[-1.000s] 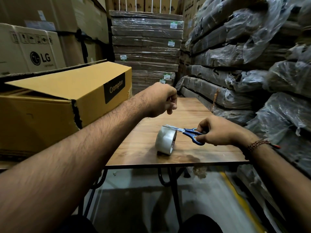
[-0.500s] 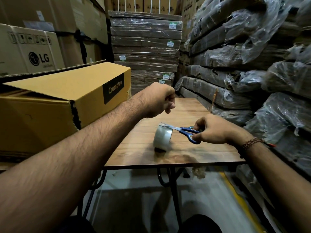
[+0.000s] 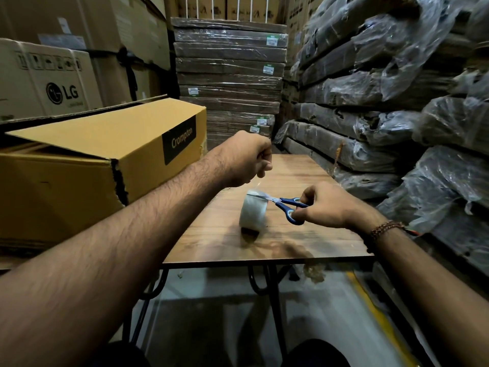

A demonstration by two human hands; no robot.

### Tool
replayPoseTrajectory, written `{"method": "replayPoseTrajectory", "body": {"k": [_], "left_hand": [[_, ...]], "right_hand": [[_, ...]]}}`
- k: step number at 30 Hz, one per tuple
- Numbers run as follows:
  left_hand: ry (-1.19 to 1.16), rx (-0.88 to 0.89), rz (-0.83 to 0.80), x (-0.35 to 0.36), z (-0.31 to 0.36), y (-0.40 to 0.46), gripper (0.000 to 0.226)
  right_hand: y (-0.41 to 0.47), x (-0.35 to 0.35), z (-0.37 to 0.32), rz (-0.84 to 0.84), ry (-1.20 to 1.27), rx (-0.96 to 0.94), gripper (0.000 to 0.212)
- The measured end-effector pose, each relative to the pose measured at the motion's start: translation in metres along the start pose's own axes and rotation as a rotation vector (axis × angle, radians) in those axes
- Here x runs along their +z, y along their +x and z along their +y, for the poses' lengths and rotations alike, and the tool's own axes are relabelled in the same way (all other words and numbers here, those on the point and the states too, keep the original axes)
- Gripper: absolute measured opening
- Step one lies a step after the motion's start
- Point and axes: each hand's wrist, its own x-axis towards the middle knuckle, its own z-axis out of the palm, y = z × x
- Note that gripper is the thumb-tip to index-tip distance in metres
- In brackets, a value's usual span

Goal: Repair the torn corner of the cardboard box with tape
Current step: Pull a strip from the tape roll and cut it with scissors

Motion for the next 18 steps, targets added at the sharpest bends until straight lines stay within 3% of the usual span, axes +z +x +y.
{"method": "replayPoseTrajectory", "body": {"k": [8,18], "left_hand": [[0.016,-0.008,0.016,-0.0001,-0.0012,0.0019,0.008],[0.03,-0.023,0.023,0.0023,-0.0012,0.0037,0.005]], "right_hand": [[0.0017,-0.002,-0.0008,-0.003,-0.054,-0.057,0.016],[-0.0035,0.0026,-0.0092,0.031,0.023,-0.011,0.037]]}}
